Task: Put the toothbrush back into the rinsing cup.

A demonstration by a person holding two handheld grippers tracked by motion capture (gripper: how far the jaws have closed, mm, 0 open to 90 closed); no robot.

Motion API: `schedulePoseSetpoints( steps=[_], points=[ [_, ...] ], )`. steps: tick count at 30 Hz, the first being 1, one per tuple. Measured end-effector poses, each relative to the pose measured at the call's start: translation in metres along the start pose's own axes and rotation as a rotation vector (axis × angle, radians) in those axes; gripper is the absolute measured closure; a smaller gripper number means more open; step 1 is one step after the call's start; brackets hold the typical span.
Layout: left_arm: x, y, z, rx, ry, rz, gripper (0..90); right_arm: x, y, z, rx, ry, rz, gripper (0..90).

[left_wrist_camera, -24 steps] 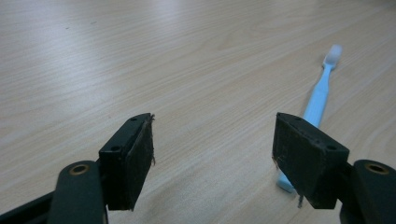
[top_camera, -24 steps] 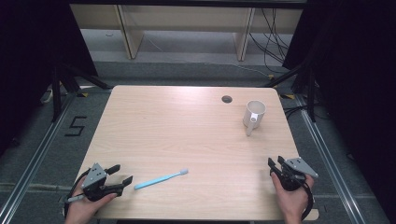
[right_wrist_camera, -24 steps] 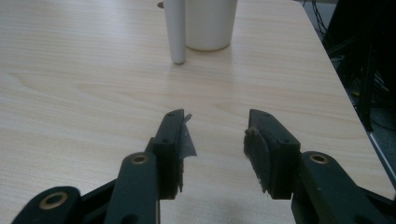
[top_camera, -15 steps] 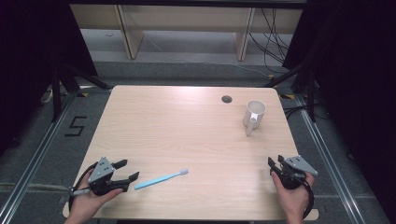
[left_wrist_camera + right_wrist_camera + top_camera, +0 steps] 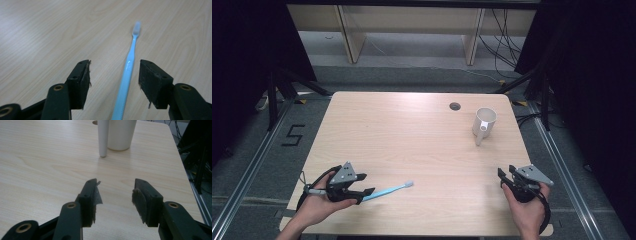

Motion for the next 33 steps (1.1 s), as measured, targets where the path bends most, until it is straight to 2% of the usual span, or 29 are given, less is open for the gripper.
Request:
schedulePoseSetpoints(
  steps=[2, 3, 4, 5, 6, 8, 9, 10, 12, 14, 15, 16, 17, 18, 19, 20, 21, 22, 23, 24, 25, 26, 30, 31, 33],
  points=[
    [-0.002, -0.004, -0.004, 0.03, -0.03, 0.033, 44.0, -0.001, -0.001, -0.002, 0.0, 0.019, -0.003, 54.7],
    [-0.003, -0.006, -0.004, 0.043, -0.055, 0.052, 44.4, -0.001, -0.001, 0.001, -0.001, -0.005, 0.009, 54.5],
    [-0.004, -0.008, -0.006, 0.054, -0.067, 0.065, 45.0, -0.001, -0.001, 0.001, -0.011, 0.003, 0.018, 54.3],
    [-0.005, -0.012, -0.007, 0.072, -0.088, 0.083, 46.0, -0.001, -0.001, 0.003, -0.007, -0.014, 0.023, 54.2],
    [-0.005, -0.014, -0.007, 0.082, -0.112, 0.098, 46.5, -0.002, -0.003, 0.0, -0.016, 0.027, 0.013, 54.1],
    [-0.004, -0.018, -0.007, 0.083, -0.141, 0.131, 47.4, -0.001, -0.002, 0.003, -0.02, 0.002, 0.028, 54.0],
    [-0.004, -0.021, -0.008, 0.099, -0.154, 0.158, 48.4, -0.001, -0.003, 0.001, -0.023, 0.03, 0.023, 54.0],
    [-0.004, -0.022, -0.008, 0.104, -0.161, 0.161, 49.1, 0.0, -0.003, 0.001, -0.027, 0.03, 0.028, 53.9],
    [-0.004, -0.024, -0.008, 0.118, -0.177, 0.2, 50.4, 0.001, -0.004, 0.002, -0.035, 0.021, 0.035, 53.8],
    [-0.005, -0.026, -0.008, 0.129, -0.177, 0.216, 51.3, 0.001, -0.003, 0.004, -0.042, -0.005, 0.049, 53.8],
    [-0.005, -0.027, -0.007, 0.134, -0.172, 0.255, 52.2, 0.002, 0.0, 0.006, -0.024, -0.041, 0.072, 53.8],
    [-0.005, -0.028, -0.008, 0.143, -0.159, 0.275, 53.5, 0.001, 0.0, 0.006, -0.023, -0.042, 0.074, 53.7],
    [-0.004, -0.03, -0.008, 0.14, -0.141, 0.284, 54.2, 0.0, -0.002, 0.003, -0.031, 0.006, 0.049, 53.7],
    [-0.004, -0.031, -0.009, 0.139, -0.12, 0.303, 55.4, -0.001, -0.002, 0.002, -0.025, 0.009, 0.054, 53.6],
    [-0.003, -0.033, -0.009, 0.143, -0.104, 0.318, 56.7, -0.002, -0.002, 0.003, -0.049, -0.002, 0.05, 53.6],
    [-0.002, -0.035, -0.011, 0.146, -0.086, 0.33, 57.7, -0.002, -0.001, 0.003, -0.045, 0.004, 0.058, 53.6],
    [-0.001, -0.035, -0.009, 0.158, -0.108, 0.37, 58.1, -0.003, -0.001, 0.004, -0.046, -0.001, 0.061, 53.6],
    [0.0, -0.037, -0.01, 0.159, -0.108, 0.383, 58.5, -0.005, -0.001, 0.002, -0.035, 0.026, 0.044, 53.6],
    [0.0, -0.038, -0.01, 0.16, -0.106, 0.394, 58.8, -0.005, -0.002, 0.004, -0.038, 0.014, 0.047, 53.6],
    [0.001, -0.039, -0.01, 0.155, -0.107, 0.397, 59.3, -0.004, -0.001, 0.006, -0.037, -0.006, 0.057, 53.5],
    [0.001, -0.04, -0.009, 0.156, -0.12, 0.407, 60.2, -0.005, -0.001, 0.005, -0.039, 0.003, 0.055, 53.5],
    [0.001, -0.041, -0.009, 0.15, -0.124, 0.409, 60.8, -0.006, -0.002, 0.003, -0.043, 0.036, 0.045, 53.5],
    [0.004, -0.044, -0.009, 0.143, -0.14, 0.42, 61.7, -0.005, -0.002, 0.004, -0.05, 0.037, 0.056, 53.4],
    [0.004, -0.044, -0.008, 0.142, -0.155, 0.43, 62.2, -0.004, -0.001, 0.008, -0.047, 0.0, 0.067, 53.4],
    [0.005, -0.045, -0.009, 0.143, -0.149, 0.437, 62.5, -0.005, -0.002, 0.005, -0.046, 0.035, 0.054, 53.2]
  ],
)
Point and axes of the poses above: each handheld gripper's, and its own axes: y roughly backward along the jaws, x roughly out of its underside, z roughly to its left, the point moved 6 cm from there along -y, roughly forward along the jaws, and after that the axes turned 12 degrees about -z, right-handed, at the moved point
